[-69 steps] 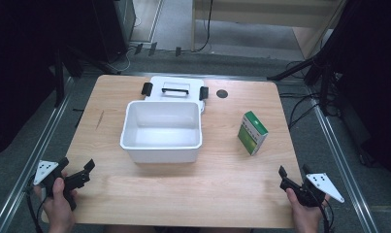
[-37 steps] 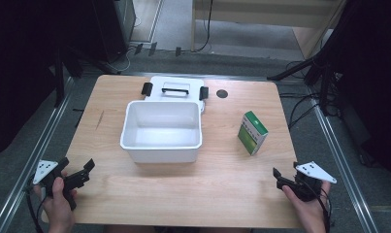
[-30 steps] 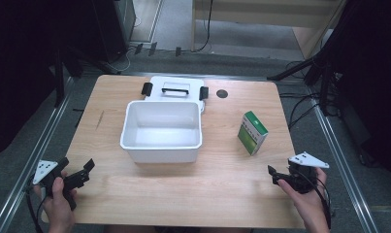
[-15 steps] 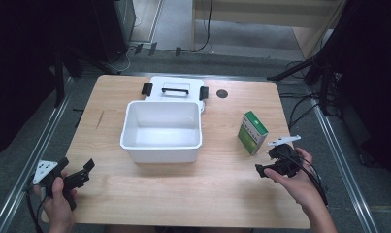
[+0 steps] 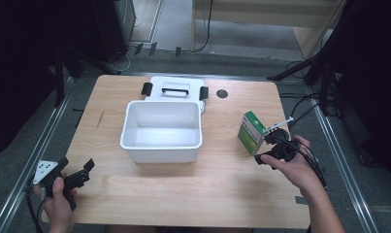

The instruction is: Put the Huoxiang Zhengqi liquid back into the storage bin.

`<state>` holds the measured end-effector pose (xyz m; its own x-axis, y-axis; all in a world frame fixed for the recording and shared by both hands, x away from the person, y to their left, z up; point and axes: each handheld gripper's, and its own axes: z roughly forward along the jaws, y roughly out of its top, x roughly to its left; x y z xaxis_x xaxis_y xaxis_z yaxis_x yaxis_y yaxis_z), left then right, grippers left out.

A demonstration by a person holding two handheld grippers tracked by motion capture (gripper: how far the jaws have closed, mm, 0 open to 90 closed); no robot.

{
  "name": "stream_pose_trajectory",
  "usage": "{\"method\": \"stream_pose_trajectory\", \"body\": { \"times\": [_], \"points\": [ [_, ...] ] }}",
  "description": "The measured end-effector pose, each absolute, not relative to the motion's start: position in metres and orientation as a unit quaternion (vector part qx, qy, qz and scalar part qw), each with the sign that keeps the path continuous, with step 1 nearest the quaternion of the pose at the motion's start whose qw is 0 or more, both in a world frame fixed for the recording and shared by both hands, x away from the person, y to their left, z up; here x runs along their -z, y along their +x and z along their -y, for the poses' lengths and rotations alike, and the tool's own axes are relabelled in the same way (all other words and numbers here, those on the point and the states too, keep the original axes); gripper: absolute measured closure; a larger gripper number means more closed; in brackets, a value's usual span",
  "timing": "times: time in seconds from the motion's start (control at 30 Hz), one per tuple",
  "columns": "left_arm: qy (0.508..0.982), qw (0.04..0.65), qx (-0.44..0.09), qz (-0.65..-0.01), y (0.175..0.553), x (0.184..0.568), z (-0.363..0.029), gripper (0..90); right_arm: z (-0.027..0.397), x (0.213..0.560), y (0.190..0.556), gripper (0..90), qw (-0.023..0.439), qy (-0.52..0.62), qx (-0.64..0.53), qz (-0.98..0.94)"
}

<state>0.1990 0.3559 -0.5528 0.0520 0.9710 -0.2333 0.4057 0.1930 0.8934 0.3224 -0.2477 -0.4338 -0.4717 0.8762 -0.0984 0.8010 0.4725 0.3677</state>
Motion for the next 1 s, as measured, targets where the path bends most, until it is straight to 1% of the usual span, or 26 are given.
{"method": "stream_pose_trajectory", "body": {
  "times": [0.5, 0.73, 1.0],
  "points": [
    [0.557, 0.468, -0.3, -0.618, 0.2, 0.553, -0.357, 0.4, 0.24, 0.418, 0.344, 13.2, 0.114, 0.494, -0.117, -0.854],
    [0.557, 0.467, -0.301, -0.617, 0.2, 0.553, -0.356, 0.5, 0.236, 0.413, 0.353, 13.4, 0.111, 0.492, -0.113, -0.856],
    [0.56, 0.466, -0.3, -0.616, 0.2, 0.553, -0.356, 0.5, 0.229, 0.405, 0.365, 15.2, 0.102, 0.491, -0.108, -0.858]
  ]
}}
